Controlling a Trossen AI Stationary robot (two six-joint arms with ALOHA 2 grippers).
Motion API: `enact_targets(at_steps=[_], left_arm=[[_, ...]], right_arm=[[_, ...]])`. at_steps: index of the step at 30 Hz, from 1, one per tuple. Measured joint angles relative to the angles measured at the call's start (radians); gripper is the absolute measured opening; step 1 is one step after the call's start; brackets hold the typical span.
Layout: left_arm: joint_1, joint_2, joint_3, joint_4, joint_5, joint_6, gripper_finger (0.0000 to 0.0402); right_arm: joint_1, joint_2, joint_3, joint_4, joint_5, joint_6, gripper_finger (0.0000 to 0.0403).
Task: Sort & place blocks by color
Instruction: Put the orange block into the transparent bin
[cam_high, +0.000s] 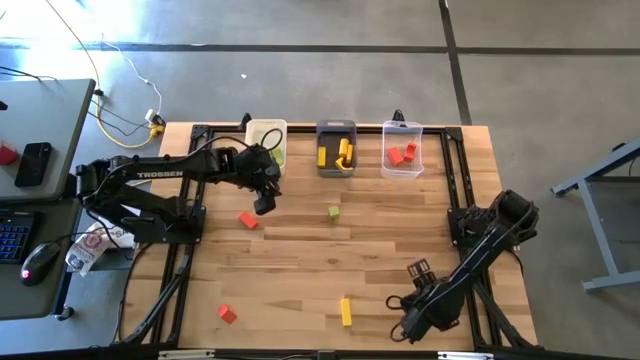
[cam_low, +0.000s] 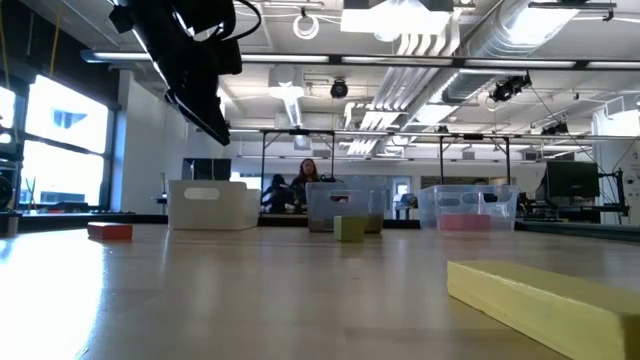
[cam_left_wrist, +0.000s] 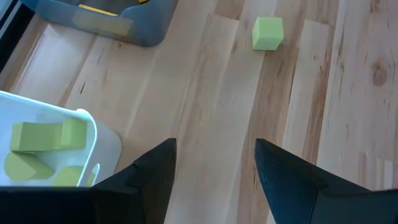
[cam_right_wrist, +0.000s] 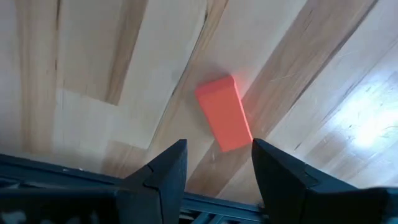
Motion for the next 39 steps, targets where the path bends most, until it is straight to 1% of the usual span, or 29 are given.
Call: enact_targets(at_steps=[4, 9, 13, 18, 31, 33, 35, 39], left_arm=[[0.0, 0.0, 0.0, 0.0, 0.0, -0.003, 0.0202], [0.0, 0.0, 0.0, 0.0, 0.0, -0.026, 0.0202], [0.0, 0.0, 0.0, 0.0, 0.0, -0.03, 0.0202], [0.0, 0.0, 0.0, 0.0, 0.0, -0.036, 0.0202], [0.0, 0.0, 0.0, 0.001, 0.0, -0.037, 0.0202], [0.0, 0.0, 0.0, 0.001, 0.0, -0.037, 0.0202], [0.0, 0.0, 0.0, 0.001, 0.0, -0.037, 0.0202], [0.0, 0.0, 0.0, 0.001, 0.0, -0.036, 0.0202]], right_arm=[[-0.01, 0.0, -0.006, -0.002, -0.001, 0.014, 0.0168], [-0.019, 0.0, -0.053, 0.04, -0.012, 0.019, 0.0174], [-0.017, 0.001, -0.091, 0.054, -0.012, -0.012, 0.0183], [-0.014, 0.002, -0.124, 0.083, -0.003, -0.075, 0.0186], [-0.014, 0.003, -0.243, 0.264, -0.014, -0.083, 0.0186], [-0.015, 0.002, -0.249, 0.281, -0.018, -0.082, 0.018], [-0.015, 0.002, -0.249, 0.285, -0.019, -0.068, 0.0165], [-0.016, 0.001, -0.249, 0.289, -0.023, 0.016, 0.011]])
